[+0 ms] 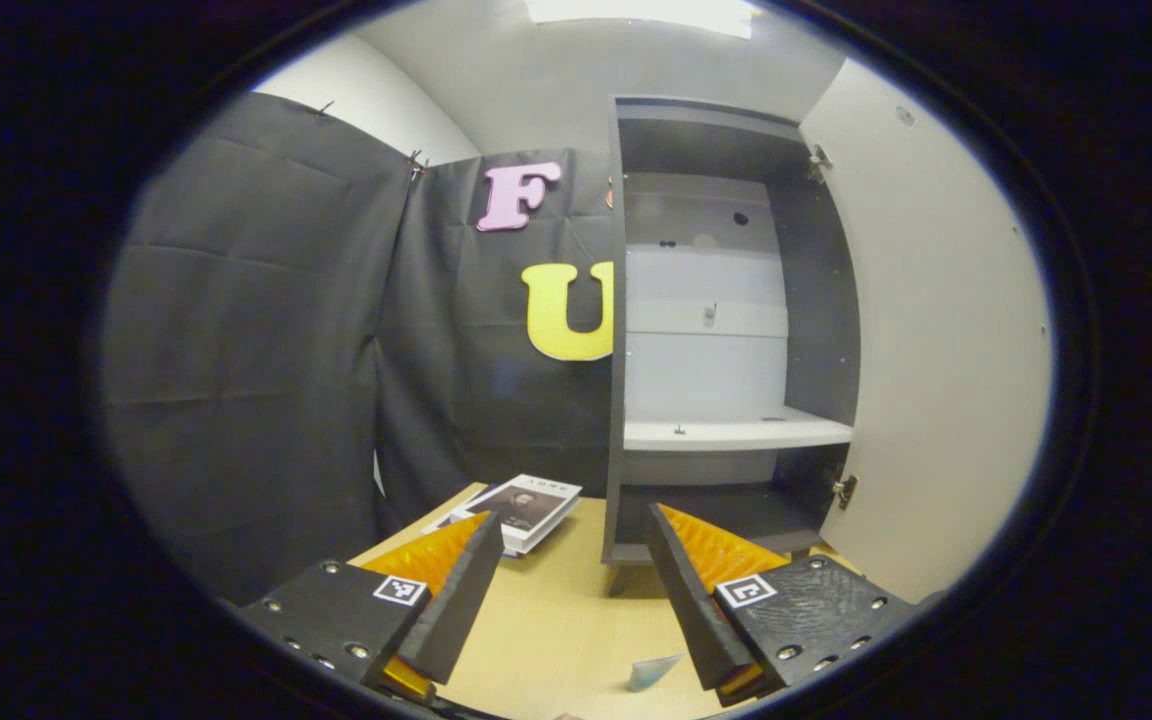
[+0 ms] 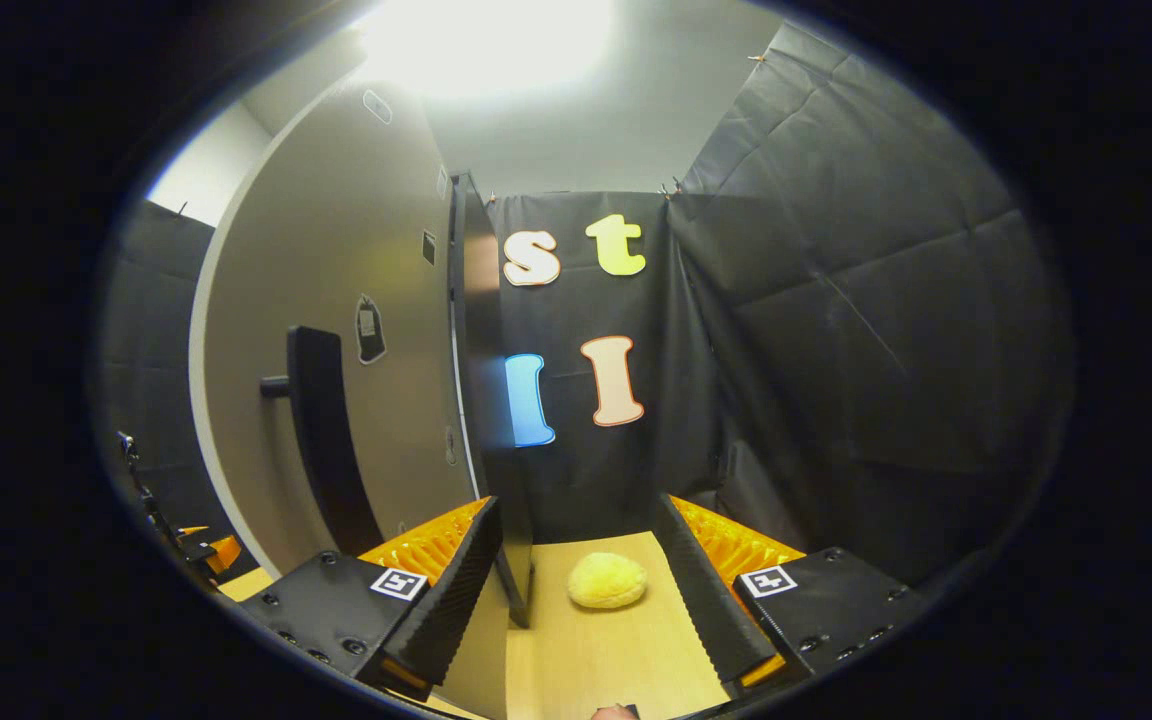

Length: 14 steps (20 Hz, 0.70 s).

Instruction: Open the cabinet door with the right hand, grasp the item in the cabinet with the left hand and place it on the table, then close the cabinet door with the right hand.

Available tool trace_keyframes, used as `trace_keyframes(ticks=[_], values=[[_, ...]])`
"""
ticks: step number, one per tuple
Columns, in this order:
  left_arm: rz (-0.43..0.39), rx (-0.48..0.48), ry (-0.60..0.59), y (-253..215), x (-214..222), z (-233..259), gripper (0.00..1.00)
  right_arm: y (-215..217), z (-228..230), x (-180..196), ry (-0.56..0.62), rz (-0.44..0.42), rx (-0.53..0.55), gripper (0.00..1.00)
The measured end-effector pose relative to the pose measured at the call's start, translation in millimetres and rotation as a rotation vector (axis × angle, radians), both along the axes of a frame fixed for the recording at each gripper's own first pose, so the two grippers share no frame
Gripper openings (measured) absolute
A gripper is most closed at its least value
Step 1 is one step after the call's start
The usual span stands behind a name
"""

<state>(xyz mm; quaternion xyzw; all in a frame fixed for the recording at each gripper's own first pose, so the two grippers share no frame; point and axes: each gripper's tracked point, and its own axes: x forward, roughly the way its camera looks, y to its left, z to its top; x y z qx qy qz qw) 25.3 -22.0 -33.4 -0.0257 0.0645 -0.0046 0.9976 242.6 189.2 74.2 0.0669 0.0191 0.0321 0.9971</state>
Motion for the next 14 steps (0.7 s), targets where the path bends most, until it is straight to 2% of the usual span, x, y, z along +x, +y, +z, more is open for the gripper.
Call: trace_keyframes(ticks=[2, 5, 6, 7, 8, 9, 10, 12, 14], values=[[-0.028, 0.015, -0.007, 9, 3, 5, 0.89, 6, 3, -10, -0.003, -0.031, -0.014, 0.98], [-0.058, 0.020, -0.036, 23, 7, 8, 0.87, 5, 7, -15, -0.001, -0.112, -0.081, 0.90], [-0.065, 0.018, -0.033, 28, 9, 5, 0.87, 5, 9, -18, 0.000, -0.138, -0.105, 0.90], [-0.072, 0.014, -0.029, 33, 12, 3, 0.87, 7, 11, -19, 0.002, -0.161, -0.128, 0.97], [-0.080, 0.008, -0.022, 37, 14, -1, 0.89, 9, 13, -22, 0.003, -0.181, -0.148, 0.97], [-0.087, 0.003, -0.017, 41, 16, -4, 0.87, 13, 13, -24, 0.006, -0.193, -0.164, 0.97], [-0.092, 0.000, -0.019, 46, 19, -4, 0.89, 17, 13, -26, 0.011, -0.199, -0.165, 0.91], [-0.101, -0.005, -0.015, 54, 24, -9, 0.87, 30, 12, -29, 0.020, -0.204, -0.151, 0.91], [-0.110, -0.015, -0.009, 60, 29, -14, 0.89, 41, 12, -35, 0.022, -0.209, -0.152, 0.91]])
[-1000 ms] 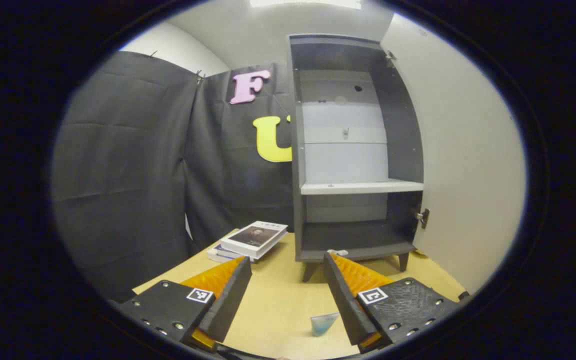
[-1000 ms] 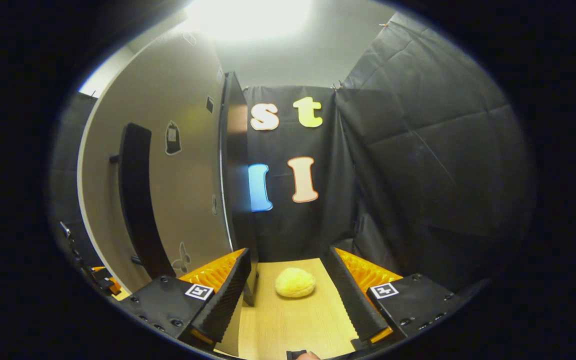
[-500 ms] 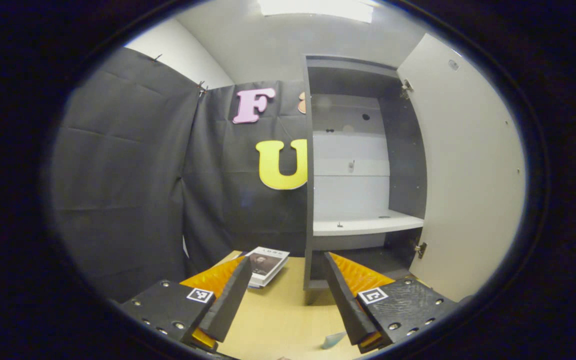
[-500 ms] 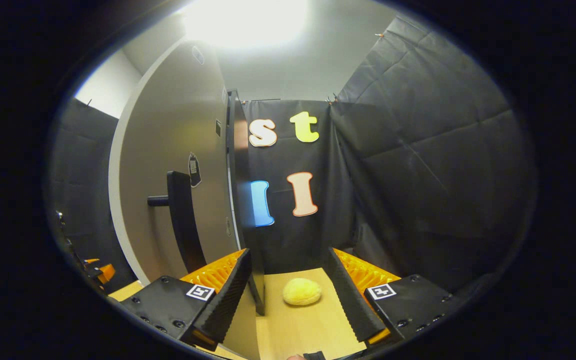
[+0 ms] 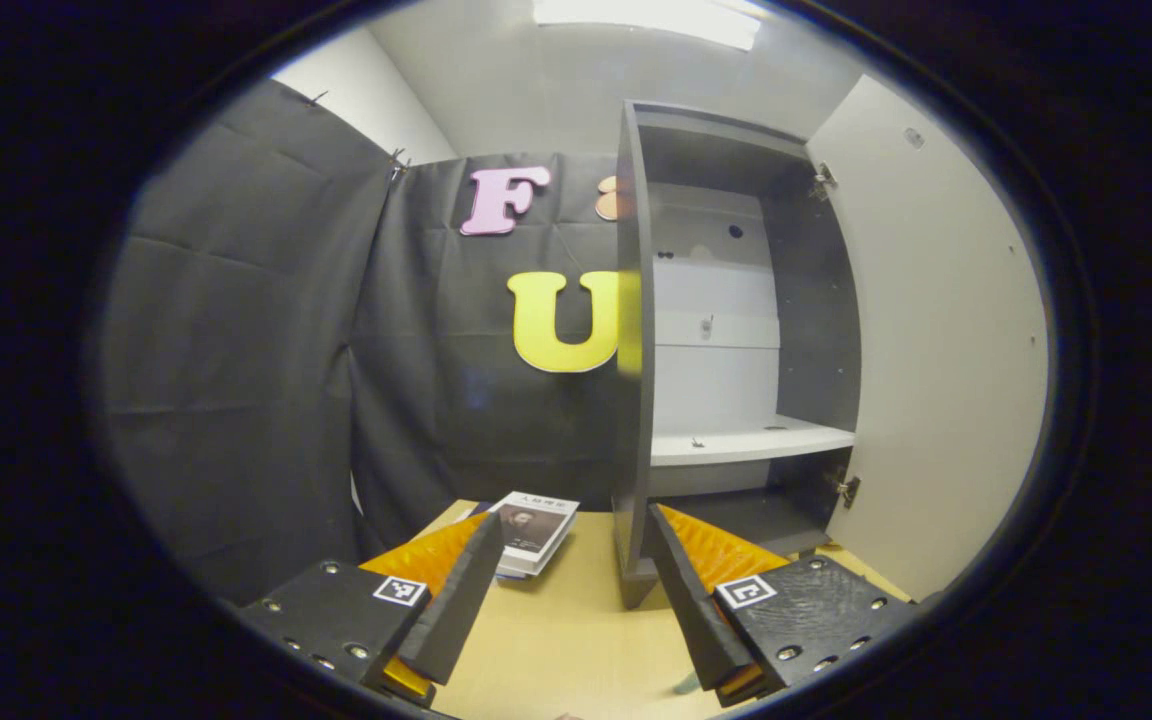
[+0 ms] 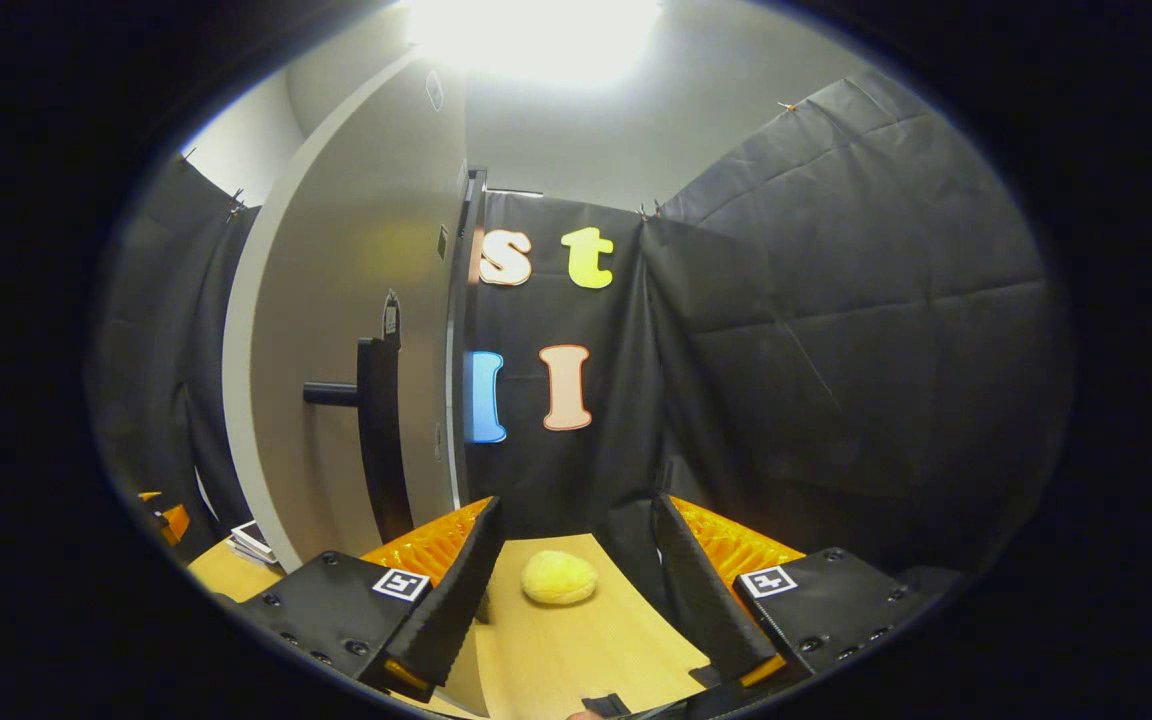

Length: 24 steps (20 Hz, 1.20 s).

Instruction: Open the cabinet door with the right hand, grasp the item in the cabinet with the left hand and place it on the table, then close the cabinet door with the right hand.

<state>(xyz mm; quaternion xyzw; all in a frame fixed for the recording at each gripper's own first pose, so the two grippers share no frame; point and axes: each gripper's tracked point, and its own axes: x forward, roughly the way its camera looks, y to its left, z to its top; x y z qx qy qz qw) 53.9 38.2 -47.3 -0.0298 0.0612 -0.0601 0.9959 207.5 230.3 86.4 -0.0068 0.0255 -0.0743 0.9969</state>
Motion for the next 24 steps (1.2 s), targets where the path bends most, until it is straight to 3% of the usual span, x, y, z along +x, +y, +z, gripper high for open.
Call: trace_keyframes(ticks=[4, 5, 6, 11, 24], values=[[-0.018, -0.010, 0.005, 13, 7, -5, 0.89, 26, 0, -1, 0.003, -0.002, 0.000, 0.91], [-0.022, -0.013, 0.006, 16, 8, -7, 0.89, 34, 0, -2, 0.004, 0.006, 0.005, 0.91], [-0.023, -0.013, 0.009, 20, 9, -9, 0.89, 42, 0, -2, 0.004, 0.016, 0.008, 0.97], [-0.013, -0.021, 0.013, 48, 14, -14, 0.89, 84, 0, -1, 0.002, 0.067, 0.003, 0.97], [0.057, -0.028, 0.034, 113, 10, -29, 0.90, 198, -4, 40, 0.005, 0.273, 0.040, 0.97]])
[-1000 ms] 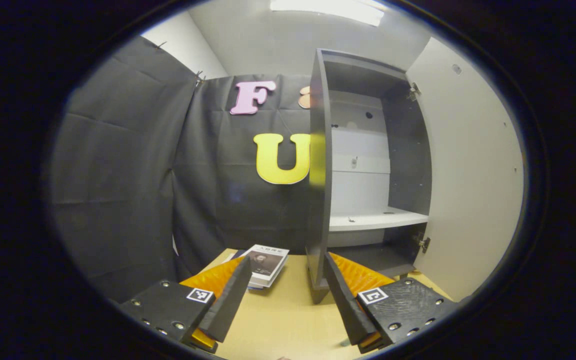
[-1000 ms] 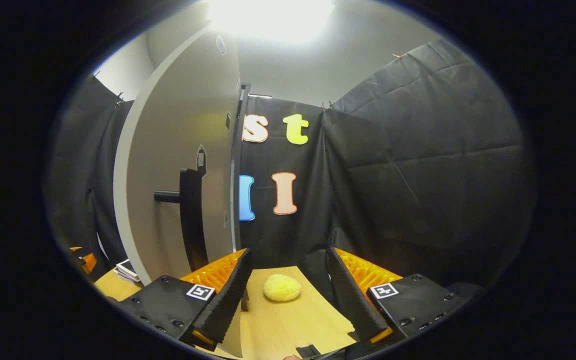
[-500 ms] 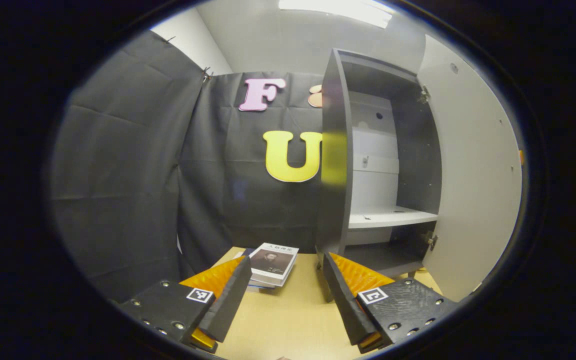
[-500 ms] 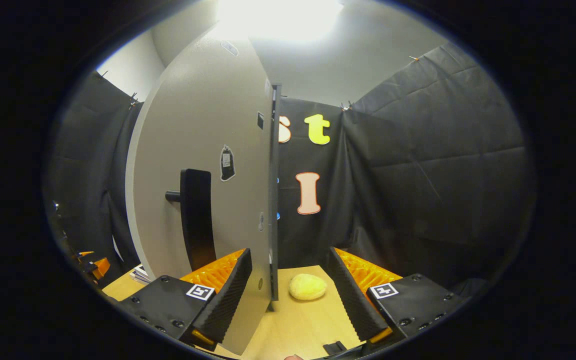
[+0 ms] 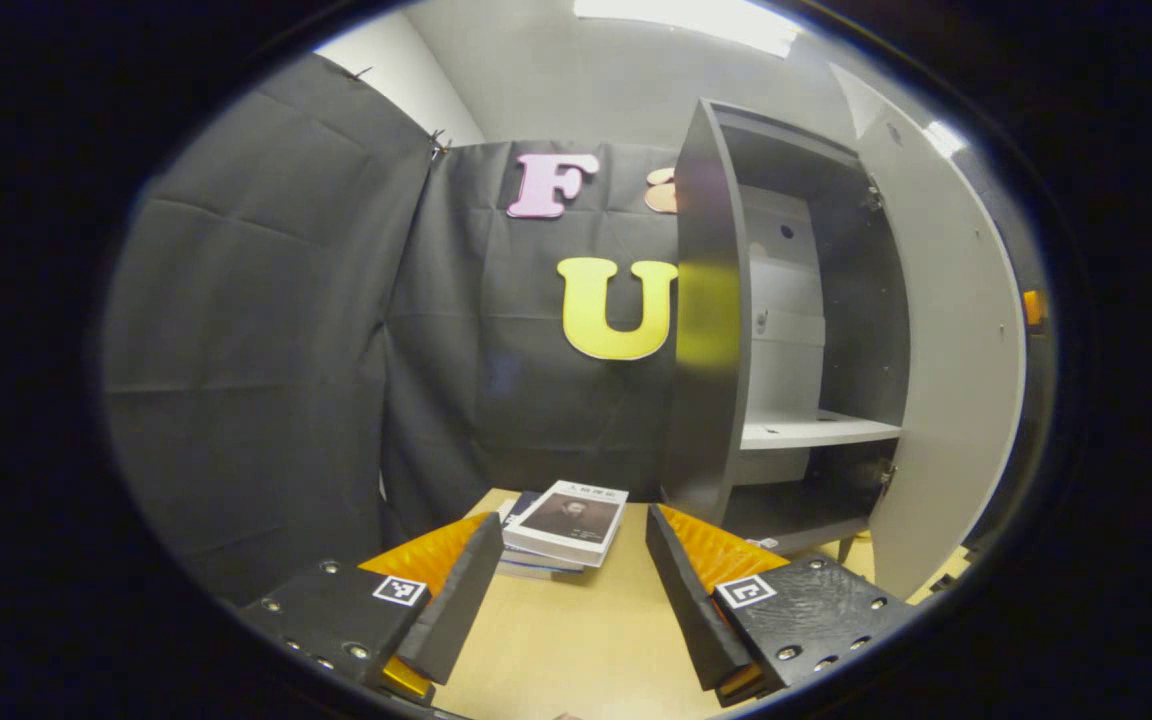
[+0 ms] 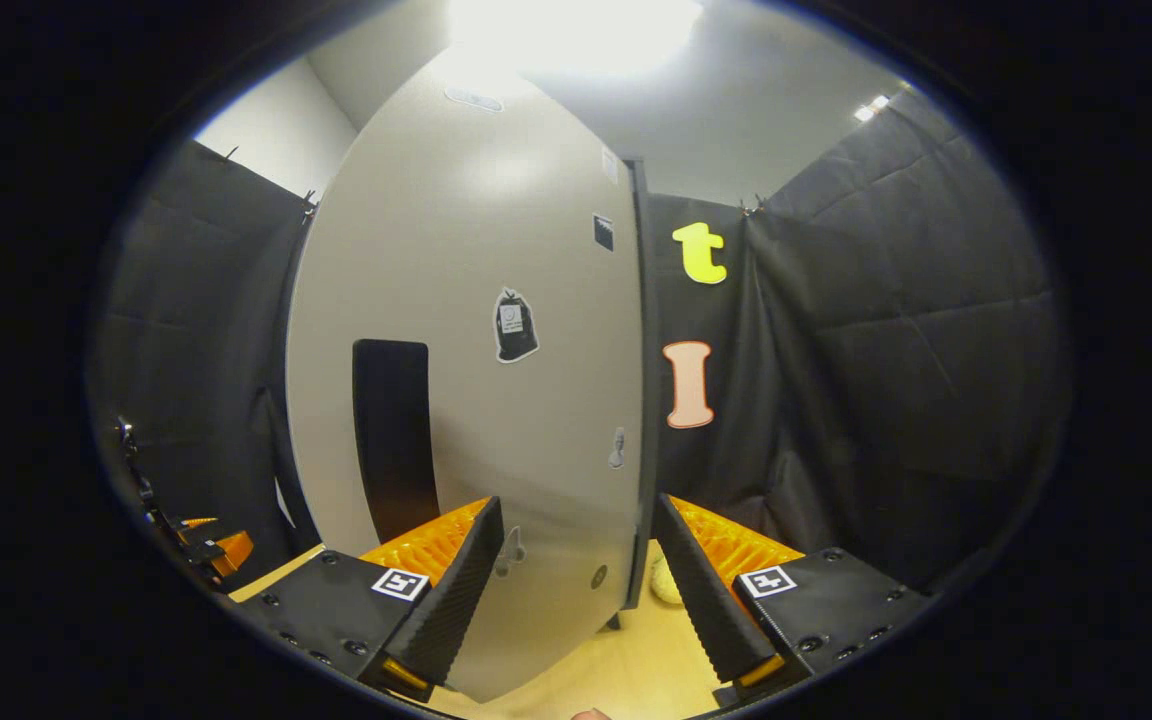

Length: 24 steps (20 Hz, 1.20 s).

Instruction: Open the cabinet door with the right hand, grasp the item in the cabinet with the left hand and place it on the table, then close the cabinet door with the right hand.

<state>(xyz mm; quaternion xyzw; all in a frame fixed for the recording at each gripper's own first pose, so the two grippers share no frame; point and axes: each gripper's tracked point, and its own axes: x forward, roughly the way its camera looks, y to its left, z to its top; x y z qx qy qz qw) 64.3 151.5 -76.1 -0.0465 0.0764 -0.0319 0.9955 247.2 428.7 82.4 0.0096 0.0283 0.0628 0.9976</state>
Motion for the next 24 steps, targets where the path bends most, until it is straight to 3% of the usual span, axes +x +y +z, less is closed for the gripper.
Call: trace_keyframes(ticks=[1, 3, 4, 7, 10, 11, 13, 15, 20, 21, 22, 24], values=[[0.005, 0.000, 0.003, 6, -1, -2, 0.87, 14, -2, 7, 0.003, 0.021, 0.003, 0.97], [0.015, 0.001, 0.008, 15, -3, -3, 0.89, 33, -6, 14, 0.009, 0.053, 0.005, 0.98], [0.020, 0.001, 0.009, 20, -5, -2, 0.87, 40, -8, 16, 0.008, 0.064, 0.005, 0.94], [0.024, 0.006, 0.006, 28, -10, 1, 0.87, 59, -10, 19, 0.007, 0.087, -0.001, 0.99], [0.025, 0.025, -0.002, 27, -9, 5, 0.88, 65, -13, 23, 0.008, 0.100, 0.000, 0.99], [0.026, 0.029, -0.003, 25, -8, 6, 0.90, 64, -16, 23, 0.013, 0.104, 0.003, 0.94], [0.025, 0.033, -0.007, 23, -10, 9, 0.87, 63, -20, 26, 0.019, 0.113, 0.017, 0.99], [0.019, 0.039, -0.007, 10, -10, 15, 0.87, 59, -27, 29, 0.031, 0.124, 0.043, 0.94], [-0.005, 0.078, -0.021, -41, 3, 25, 0.87, 25, -48, 32, 0.060, 0.130, 0.082, 0.99], [-0.007, 0.087, -0.024, -52, 4, 28, 0.87, 16, -54, 33, 0.071, 0.129, 0.083, 0.94], [-0.009, 0.094, -0.031, -63, 5, 32, 0.89, 4, -57, 33, 0.075, 0.123, 0.081, 0.98], [-0.015, 0.096, -0.039, -87, 6, 41, 0.87, -21, -61, 35, 0.076, 0.116, 0.077, 0.98]])
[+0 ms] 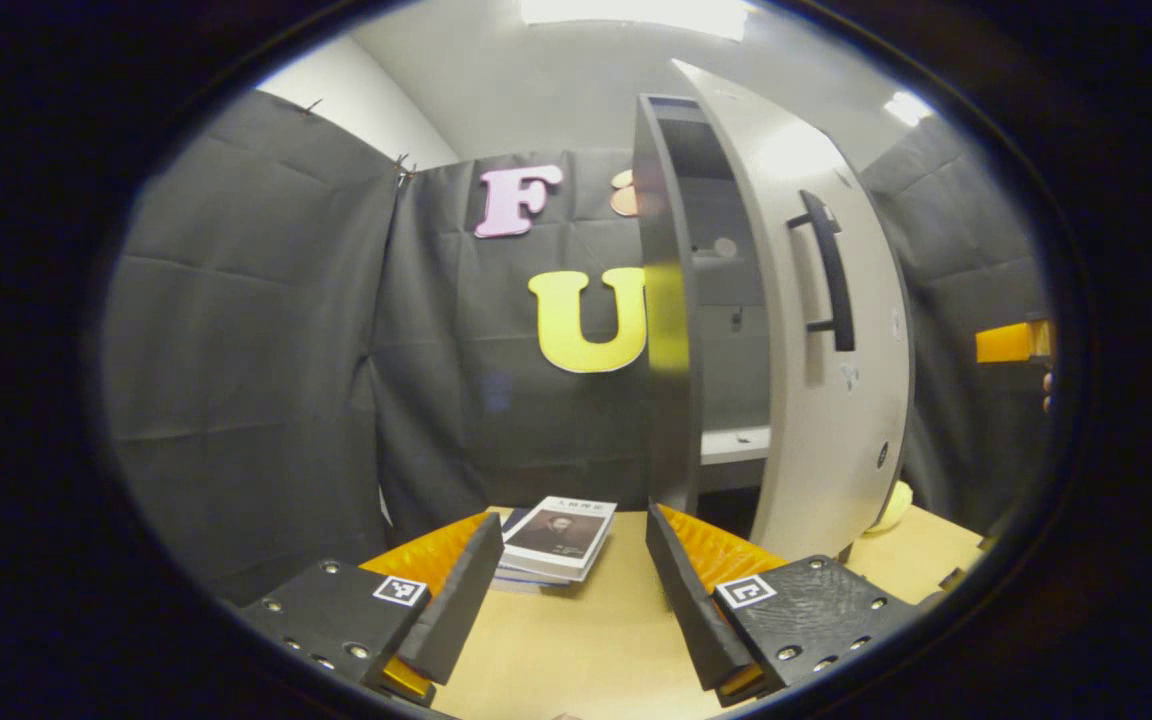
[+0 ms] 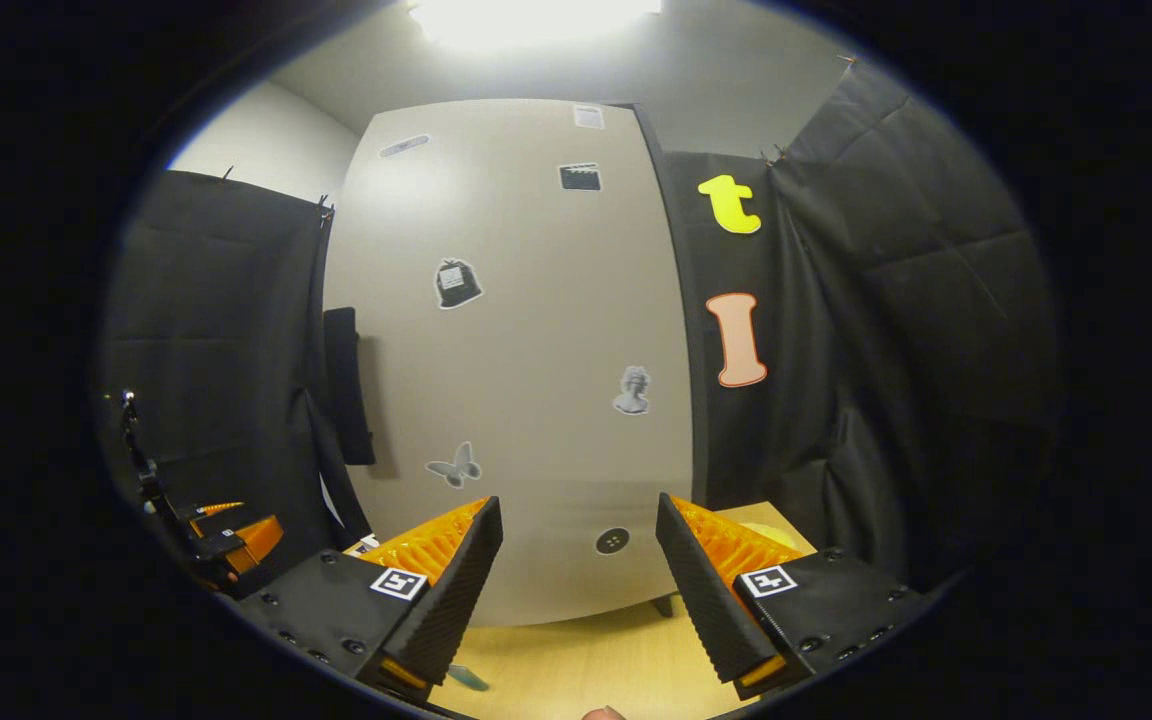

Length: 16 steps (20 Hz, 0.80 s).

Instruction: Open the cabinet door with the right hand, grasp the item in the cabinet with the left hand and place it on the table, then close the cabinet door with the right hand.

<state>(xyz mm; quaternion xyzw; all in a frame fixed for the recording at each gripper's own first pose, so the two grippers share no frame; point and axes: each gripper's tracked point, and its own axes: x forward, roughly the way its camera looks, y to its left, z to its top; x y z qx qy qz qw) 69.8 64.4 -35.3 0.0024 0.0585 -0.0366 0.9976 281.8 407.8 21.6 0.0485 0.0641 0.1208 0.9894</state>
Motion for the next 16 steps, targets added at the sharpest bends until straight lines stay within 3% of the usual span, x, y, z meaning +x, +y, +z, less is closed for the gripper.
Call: trace_keyframes(ticks=[10, 16], values=[[-0.018, 0.016, -0.049, -114, -16, 39, 0.87, -113, -24, 10, 0.007, -0.021, 0.011, 0.98], [-0.002, 0.056, -0.067, -149, -40, 47, 0.89, -143, -60, 5, 0.039, -0.010, -0.030, 0.98]])
